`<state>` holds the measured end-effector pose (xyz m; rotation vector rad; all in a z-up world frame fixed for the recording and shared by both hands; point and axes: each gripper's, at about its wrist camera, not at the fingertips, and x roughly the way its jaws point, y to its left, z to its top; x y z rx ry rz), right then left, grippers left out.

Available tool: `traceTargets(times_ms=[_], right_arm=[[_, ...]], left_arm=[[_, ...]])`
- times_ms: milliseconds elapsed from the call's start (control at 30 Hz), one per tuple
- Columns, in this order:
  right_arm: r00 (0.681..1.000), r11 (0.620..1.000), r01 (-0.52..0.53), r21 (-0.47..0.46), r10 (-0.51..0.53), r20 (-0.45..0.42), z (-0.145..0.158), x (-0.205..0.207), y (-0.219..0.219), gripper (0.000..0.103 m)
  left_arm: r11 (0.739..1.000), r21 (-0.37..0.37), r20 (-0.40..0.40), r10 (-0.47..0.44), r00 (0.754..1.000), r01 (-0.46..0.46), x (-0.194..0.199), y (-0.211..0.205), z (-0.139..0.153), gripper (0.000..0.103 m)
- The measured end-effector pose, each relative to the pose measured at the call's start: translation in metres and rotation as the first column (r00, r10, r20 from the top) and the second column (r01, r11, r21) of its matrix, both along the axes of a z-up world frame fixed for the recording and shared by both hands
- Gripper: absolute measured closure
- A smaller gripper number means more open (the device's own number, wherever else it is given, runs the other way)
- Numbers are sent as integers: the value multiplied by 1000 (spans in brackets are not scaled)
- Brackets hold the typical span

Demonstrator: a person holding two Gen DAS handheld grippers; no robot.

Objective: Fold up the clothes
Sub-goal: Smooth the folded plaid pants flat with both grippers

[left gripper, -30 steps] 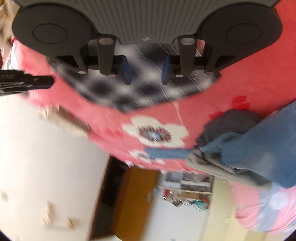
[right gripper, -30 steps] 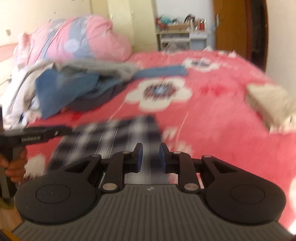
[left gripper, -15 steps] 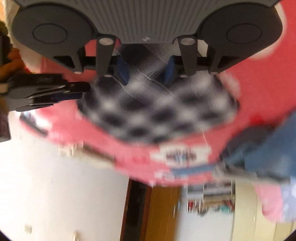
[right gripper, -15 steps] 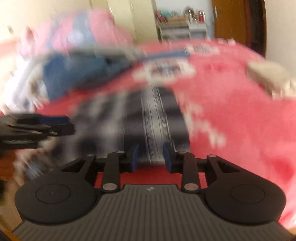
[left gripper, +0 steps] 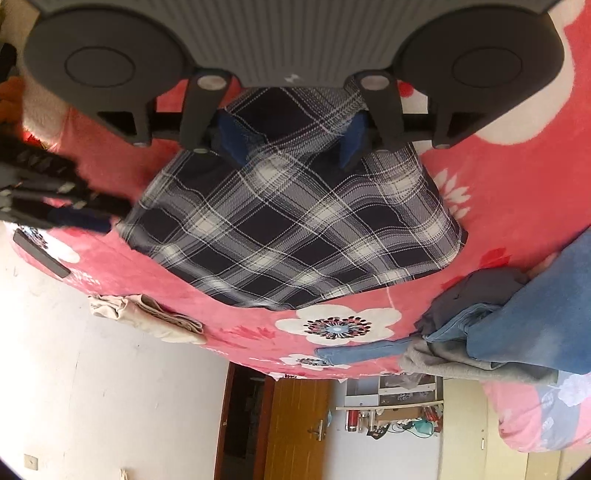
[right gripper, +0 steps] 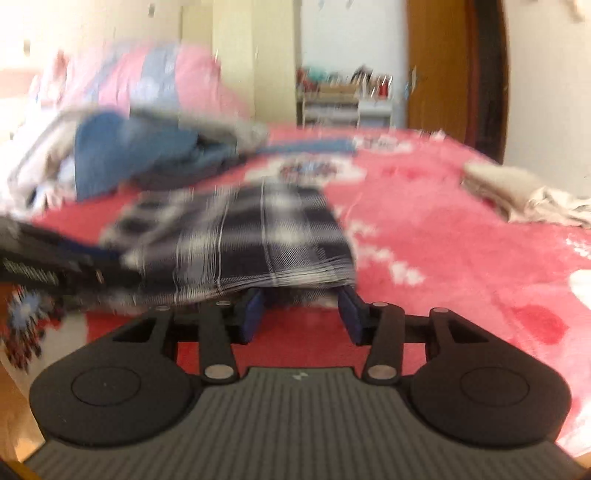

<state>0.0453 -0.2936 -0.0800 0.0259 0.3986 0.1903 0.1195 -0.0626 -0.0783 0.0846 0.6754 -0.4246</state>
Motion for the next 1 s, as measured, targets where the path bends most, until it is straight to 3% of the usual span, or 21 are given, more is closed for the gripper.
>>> traceTargets(times_ms=[100,300,367,433,467,600,733,1000], right_arm=[[998,1000,-19,21,18,60,13,-5,-2,60],[979,994,-104,-40,110,172,33,20,11,59],[979,987,-137,-79,147,139,22,34,17,57],[982,974,-189,-124,187,-28,3,56,29,56],[981,971,-191,-146,185,-54,2,60,33,51],[984,968,-177,-176,169,-56,3,63,36,37],[987,981,-148,-123,139,-79,2,65,23,1],[985,985,-152,-79,143,-101,-2,69,23,1]], left_arm=[[1000,8,-5,8,1000,-8,1,-3,0,41],[999,16,-16,33,999,-33,0,-8,2,40],[999,11,-23,39,999,-39,0,-8,2,40],[999,12,-27,43,999,-43,0,-9,2,40],[999,14,-28,45,999,-45,0,-9,1,39],[998,27,-23,52,998,-52,0,-13,1,38],[998,30,-24,55,998,-55,-1,-14,1,38],[998,32,-27,61,998,-60,-2,-15,2,38]])
